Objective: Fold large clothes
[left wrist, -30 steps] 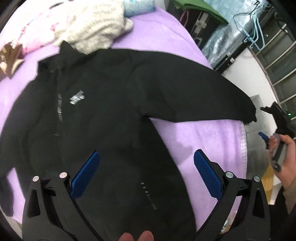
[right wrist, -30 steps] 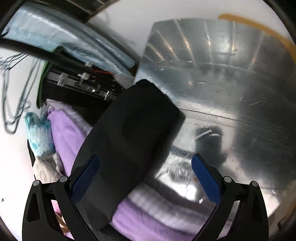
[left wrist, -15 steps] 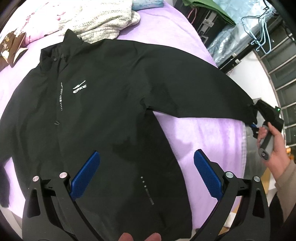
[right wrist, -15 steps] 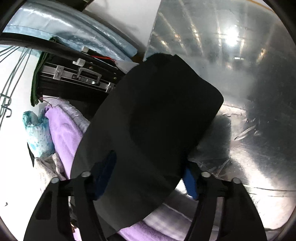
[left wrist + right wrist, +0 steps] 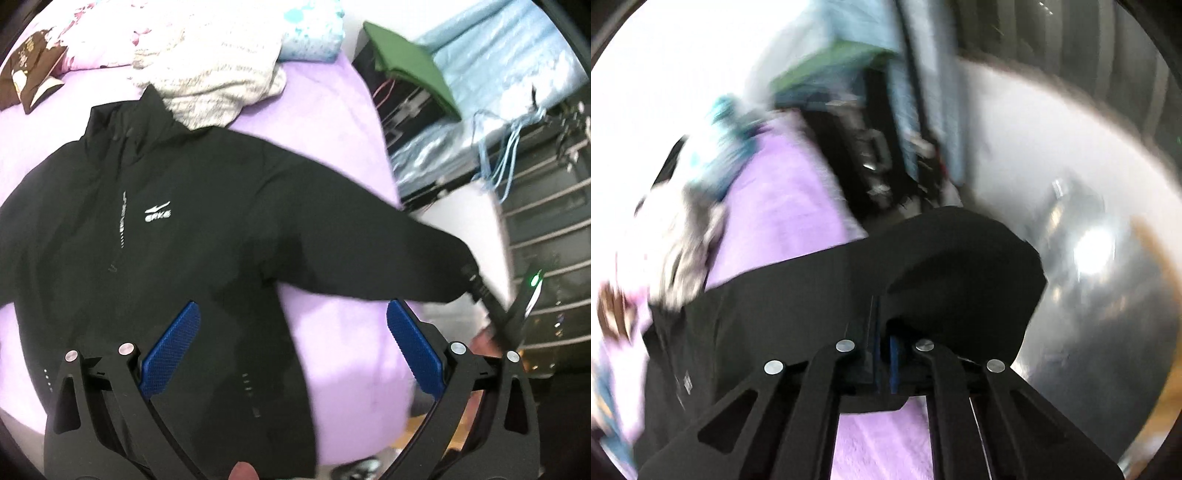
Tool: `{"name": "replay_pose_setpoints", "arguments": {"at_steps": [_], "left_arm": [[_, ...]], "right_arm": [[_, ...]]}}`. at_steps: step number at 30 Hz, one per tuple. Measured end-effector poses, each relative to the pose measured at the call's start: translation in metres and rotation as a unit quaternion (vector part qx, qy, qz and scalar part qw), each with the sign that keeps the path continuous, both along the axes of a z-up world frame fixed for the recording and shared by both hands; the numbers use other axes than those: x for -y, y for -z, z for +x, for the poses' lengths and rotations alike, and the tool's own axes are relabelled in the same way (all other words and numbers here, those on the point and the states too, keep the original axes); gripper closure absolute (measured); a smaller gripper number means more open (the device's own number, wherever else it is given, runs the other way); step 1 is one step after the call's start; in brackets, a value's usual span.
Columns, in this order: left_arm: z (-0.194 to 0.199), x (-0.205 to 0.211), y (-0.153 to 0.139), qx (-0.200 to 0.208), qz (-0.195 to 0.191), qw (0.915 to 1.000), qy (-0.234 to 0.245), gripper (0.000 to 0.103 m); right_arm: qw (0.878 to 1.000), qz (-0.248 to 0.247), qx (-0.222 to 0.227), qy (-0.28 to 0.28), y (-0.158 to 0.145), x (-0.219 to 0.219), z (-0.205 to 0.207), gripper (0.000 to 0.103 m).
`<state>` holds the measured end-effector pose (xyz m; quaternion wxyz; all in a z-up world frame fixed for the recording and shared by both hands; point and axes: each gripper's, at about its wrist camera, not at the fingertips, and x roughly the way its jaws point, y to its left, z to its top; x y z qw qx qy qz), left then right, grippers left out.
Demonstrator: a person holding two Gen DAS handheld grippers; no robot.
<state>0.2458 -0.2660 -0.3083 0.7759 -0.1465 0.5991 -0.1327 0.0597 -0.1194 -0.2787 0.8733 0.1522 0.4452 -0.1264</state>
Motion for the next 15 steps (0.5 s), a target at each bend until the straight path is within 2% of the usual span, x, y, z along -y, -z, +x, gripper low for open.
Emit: {"name": "replay_pose_setpoints", "arguments": {"at_steps": [3,6,11,15], "left_arm": [[0.016,0.000,-0.026,-0.016,-0.029,0.9994,-0.011,0.006],[0.032,0.000,-0.061,-0.014,-0.085,0.9961,-0.019,0.006],[0.052,0.025,-0.109,-0.013,-0.099,0.9944,0.033,0.006],[0.062,0.050,-0.138,-0.011,-0.063,0.9940,0.089,0.006]], "right_arm": [[0.995,-0.068,0.016,-0.072,-0.028,-0.047,0.003,0.101],[0.980,-0.135,0.039,-0.141,-0.052,-0.099,-0.002,0.101],[0.948,-0.208,0.068,-0.233,-0.077,-0.172,-0.017,0.101],[0.916,-0.263,0.082,-0.290,-0.085,-0.227,-0.032,0.101]]}}
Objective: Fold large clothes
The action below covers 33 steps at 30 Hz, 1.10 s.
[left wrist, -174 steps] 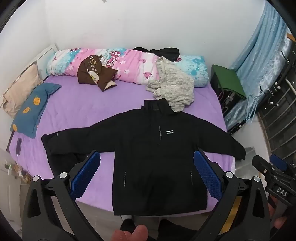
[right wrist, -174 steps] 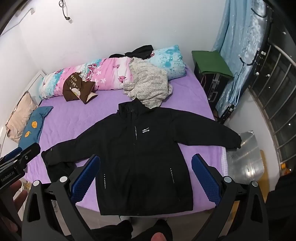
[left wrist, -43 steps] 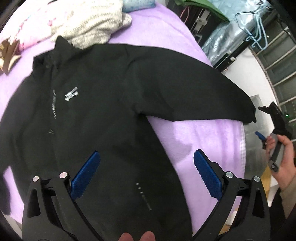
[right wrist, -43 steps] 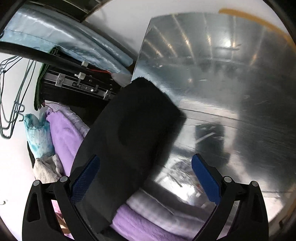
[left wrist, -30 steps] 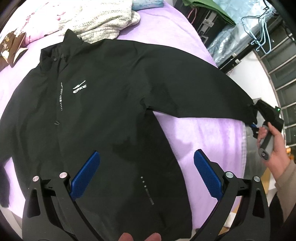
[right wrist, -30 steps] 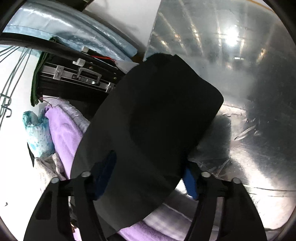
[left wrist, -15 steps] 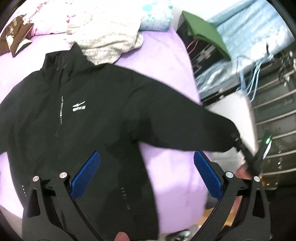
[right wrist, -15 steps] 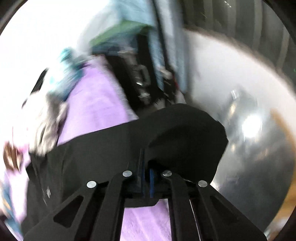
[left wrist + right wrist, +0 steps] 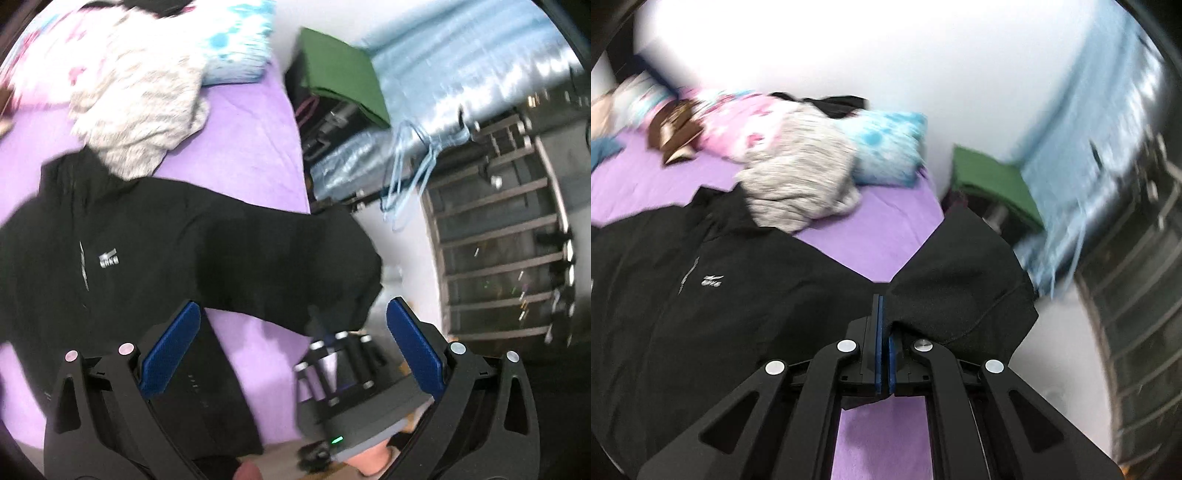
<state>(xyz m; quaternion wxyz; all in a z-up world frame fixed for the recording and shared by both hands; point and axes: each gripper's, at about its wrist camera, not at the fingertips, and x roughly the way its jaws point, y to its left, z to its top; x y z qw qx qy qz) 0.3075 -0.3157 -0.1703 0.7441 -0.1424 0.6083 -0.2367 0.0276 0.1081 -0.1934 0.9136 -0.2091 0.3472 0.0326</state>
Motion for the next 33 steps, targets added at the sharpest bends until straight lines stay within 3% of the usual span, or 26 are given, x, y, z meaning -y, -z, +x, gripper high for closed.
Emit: {"name": "replay_pose_setpoints", "arguments": {"at_steps": [4,7,10,13,16,20,23,26,27,28,30,33], "left_arm": [[0.003,0.025,-0.003,-0.004,0.067,0.9949,0.075,0.006],[0.006,0.034,0.007,-0.046,0.109,0.9873,0.106,0.006],[0.013,0.028,0.029,-0.106,0.149,0.9791,0.089,0.006],[0.019,0.016,0.052,-0.144,0.196,0.9681,0.060,0.006],[0.024,0.003,0.065,-0.161,0.202,0.9653,0.039,0.006],[0.030,-0.012,0.089,-0.202,0.172,0.9641,0.006,0.006],[0.029,-0.017,0.112,-0.245,0.197,0.9494,-0.006,0.006],[0.032,-0.020,0.123,-0.254,0.232,0.9388,-0.009,0.007],[0.033,-0.023,0.127,-0.255,0.249,0.9343,-0.009,0.015],[0.034,-0.026,0.131,-0.257,0.262,0.9303,-0.008,0.041],[0.033,-0.033,0.132,-0.262,0.259,0.9295,-0.018,0.052],[0.032,-0.037,0.123,-0.253,0.237,0.9379,-0.012,0.065]], "right_arm": [[0.996,-0.065,0.013,-0.053,0.000,-0.055,-0.020,0.101],[0.987,-0.125,0.023,-0.097,0.006,-0.094,-0.039,0.101],[0.976,-0.182,0.019,-0.122,0.016,-0.125,-0.053,0.101],[0.969,-0.204,0.010,-0.136,0.023,-0.142,-0.061,0.101],[0.963,-0.224,0.014,-0.147,0.027,-0.155,-0.069,0.101],[0.952,-0.254,0.025,-0.167,0.031,-0.170,-0.078,0.101],[0.940,-0.286,0.035,-0.183,0.035,-0.179,-0.082,0.101],[0.934,-0.297,0.041,-0.195,0.034,-0.183,-0.084,0.101],[0.932,-0.298,0.039,-0.201,0.034,-0.184,-0.085,0.101],[0.930,-0.302,0.040,-0.204,0.034,-0.185,-0.086,0.101],[0.927,-0.305,0.037,-0.213,0.036,-0.187,-0.088,0.101],[0.925,-0.308,0.037,-0.220,0.039,-0.189,-0.093,0.101]]}}
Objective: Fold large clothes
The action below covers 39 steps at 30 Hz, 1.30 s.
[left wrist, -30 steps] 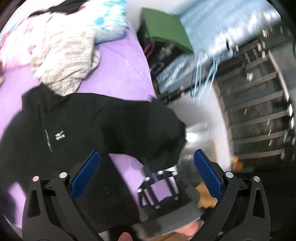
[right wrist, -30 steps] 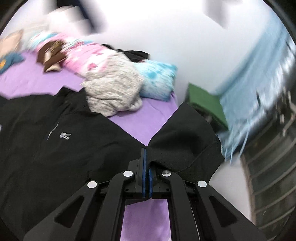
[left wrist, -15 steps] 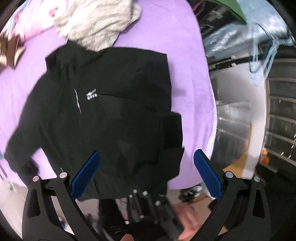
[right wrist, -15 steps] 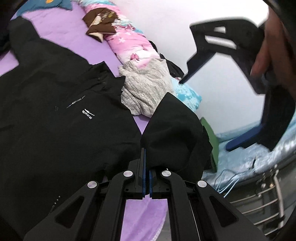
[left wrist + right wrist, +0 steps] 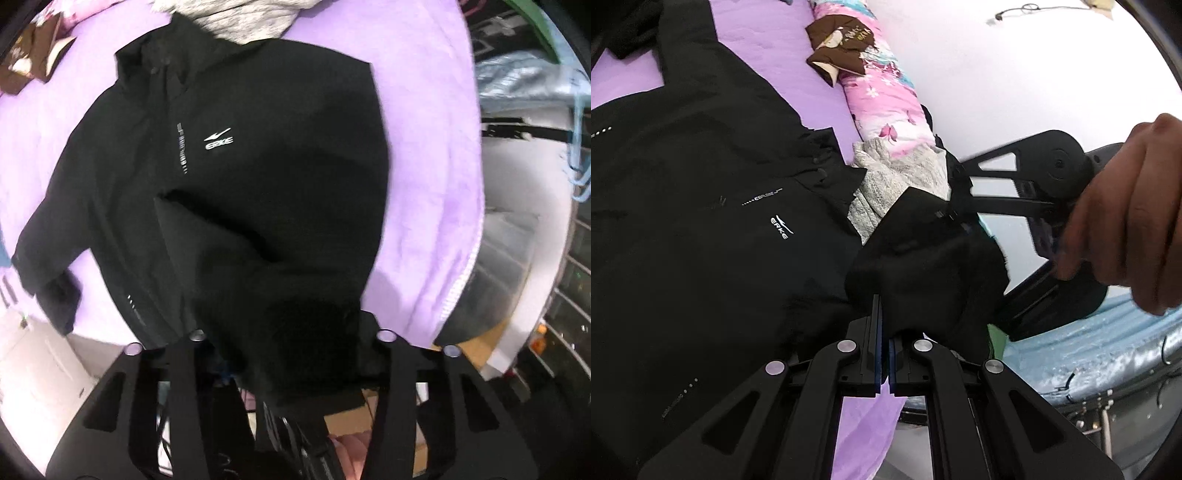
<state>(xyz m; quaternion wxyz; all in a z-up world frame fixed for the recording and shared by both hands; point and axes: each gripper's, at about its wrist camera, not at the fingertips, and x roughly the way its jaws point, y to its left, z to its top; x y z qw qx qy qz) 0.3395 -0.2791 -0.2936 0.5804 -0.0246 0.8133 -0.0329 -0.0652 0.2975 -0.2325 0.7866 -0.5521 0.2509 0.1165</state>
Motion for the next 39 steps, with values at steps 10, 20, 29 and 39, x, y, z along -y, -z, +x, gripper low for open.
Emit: {"name": "replay_pose_setpoints", "arguments": {"at_steps": [10,20,29,39], "left_arm": [[-0.006,-0.070,-0.039,0.093,-0.106,0.9880,-0.063,0.078],[-0.017,-0.194,0.011,0.144,-0.084,0.9834,-0.071,0.078],[-0.019,-0.286,0.126,0.169,-0.045,0.9844,0.017,0.072],[-0.045,-0.409,0.201,0.174,-0.022,0.9825,-0.064,0.007]], "right_arm": [[0.999,0.041,-0.023,-0.008,-0.001,-0.006,-0.008,0.038],[0.991,0.044,-0.116,0.049,0.036,0.001,-0.040,0.032],[0.974,0.024,-0.170,0.150,0.083,-0.012,-0.032,0.031],[0.941,0.093,-0.197,0.258,0.103,-0.043,0.042,0.027]]}}
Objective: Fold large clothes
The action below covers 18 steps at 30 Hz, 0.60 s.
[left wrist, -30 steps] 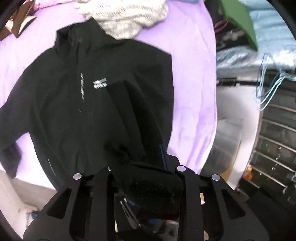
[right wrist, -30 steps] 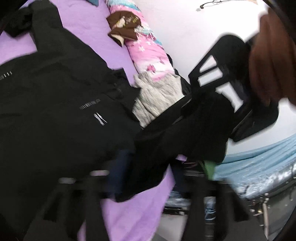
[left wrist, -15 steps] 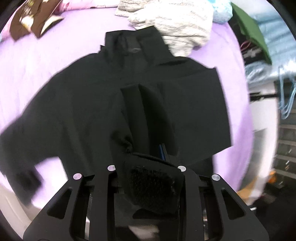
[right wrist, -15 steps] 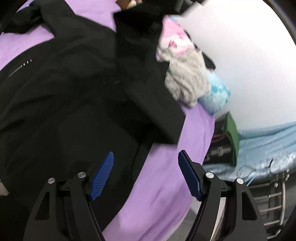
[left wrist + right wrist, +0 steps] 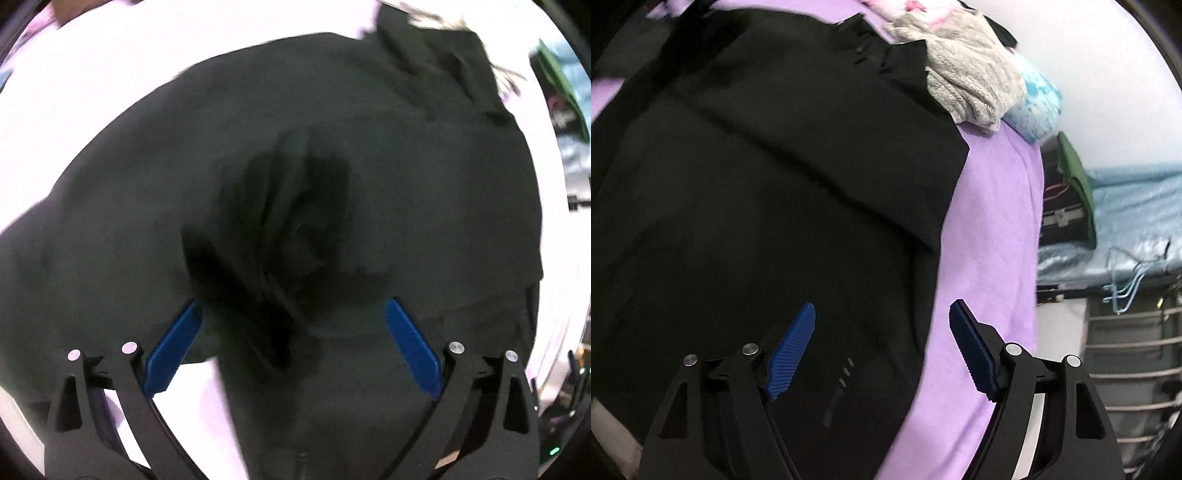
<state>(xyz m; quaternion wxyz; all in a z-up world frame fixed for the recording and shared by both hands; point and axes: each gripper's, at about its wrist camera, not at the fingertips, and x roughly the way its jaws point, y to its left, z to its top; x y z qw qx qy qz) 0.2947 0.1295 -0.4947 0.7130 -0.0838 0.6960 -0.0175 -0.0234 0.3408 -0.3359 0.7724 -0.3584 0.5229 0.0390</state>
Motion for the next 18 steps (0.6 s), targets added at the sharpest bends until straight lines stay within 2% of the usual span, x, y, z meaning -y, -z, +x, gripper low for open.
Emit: {"name": "replay_pose_setpoints", "arguments": {"at_steps": [4,7,10,13,16,18], "left_arm": [[-0.013,-0.028,-0.003,0.028,0.004,0.9995,-0.012,0.007],[-0.022,-0.044,-0.008,0.044,-0.016,0.9983,-0.035,0.007],[-0.045,-0.072,-0.015,0.066,-0.054,0.9934,-0.076,0.007],[-0.077,-0.107,-0.021,0.082,-0.086,0.9852,-0.123,0.007],[-0.115,-0.151,-0.028,0.088,-0.090,0.9759,-0.178,0.007],[-0.143,-0.189,-0.038,0.096,-0.102,0.9645,-0.224,0.007]], "right_arm": [[0.997,0.069,0.020,0.017,-0.010,-0.029,0.039,0.024],[0.992,0.121,0.023,0.014,-0.011,-0.063,0.071,0.023],[0.988,0.155,0.023,-0.004,-0.007,-0.111,0.097,0.023],[0.981,0.192,0.017,-0.025,-0.006,-0.161,0.116,0.023],[0.974,0.223,0.010,-0.048,-0.008,-0.206,0.120,0.022],[0.969,0.238,0.003,-0.065,-0.006,-0.233,0.118,0.022]]}}
